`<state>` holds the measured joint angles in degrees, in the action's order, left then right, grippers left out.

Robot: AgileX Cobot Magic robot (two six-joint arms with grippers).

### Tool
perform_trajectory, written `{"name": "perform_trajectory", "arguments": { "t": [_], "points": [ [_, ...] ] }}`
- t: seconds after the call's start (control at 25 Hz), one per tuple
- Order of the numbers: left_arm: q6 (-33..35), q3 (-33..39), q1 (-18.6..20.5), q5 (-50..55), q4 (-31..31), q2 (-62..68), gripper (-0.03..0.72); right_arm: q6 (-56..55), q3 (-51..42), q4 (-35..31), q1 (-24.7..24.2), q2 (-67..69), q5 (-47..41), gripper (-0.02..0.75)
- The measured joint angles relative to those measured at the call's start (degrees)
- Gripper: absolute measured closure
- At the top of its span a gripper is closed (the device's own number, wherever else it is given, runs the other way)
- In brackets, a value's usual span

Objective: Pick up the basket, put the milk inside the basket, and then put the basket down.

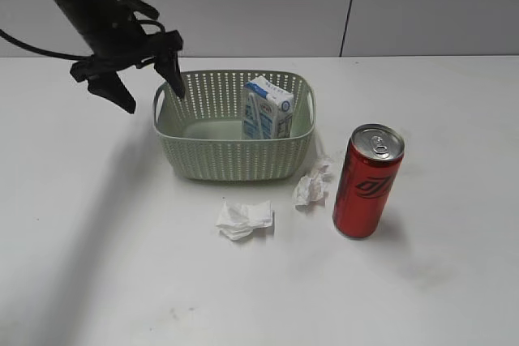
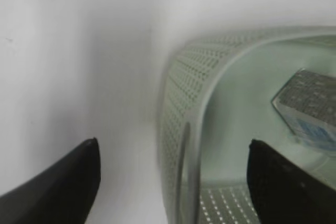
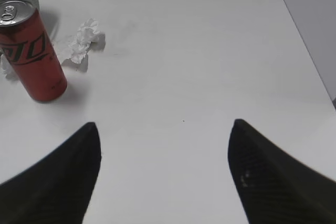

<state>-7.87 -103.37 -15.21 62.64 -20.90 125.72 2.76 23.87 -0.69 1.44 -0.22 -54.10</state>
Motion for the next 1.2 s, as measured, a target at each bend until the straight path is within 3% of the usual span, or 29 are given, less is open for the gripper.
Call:
{"name": "perform_trajectory", "arguments": {
  "t": [0.24,0.4,0.72,0.96,1.2],
  "points": [
    [3.0,-5.7,3.2,6.3,2.0,-3.1,0.024,0.0,0.0,0.0,0.0,0.0,0.0,0.147],
    [3.5,-6.0,5.2,6.8,10.1,-6.7,0.050,0.0,0.0,0.0,0.0,0.0,0.0,0.147],
    [3.8,-5.5,11.6,7.0,13.6,-14.7,0.082,0.0,0.0,0.0,0.0,0.0,0.0,0.147],
    [5.0,4.2,16.9,6.9,14.1,-23.2,0.083,0.0,0.0,0.0,0.0,0.0,0.0,0.147],
    [8.4,22.9,15.5,6.7,18.6,-38.5,0.088,0.0,0.0,0.0,0.0,0.0,0.0,0.147]
  ]
}}
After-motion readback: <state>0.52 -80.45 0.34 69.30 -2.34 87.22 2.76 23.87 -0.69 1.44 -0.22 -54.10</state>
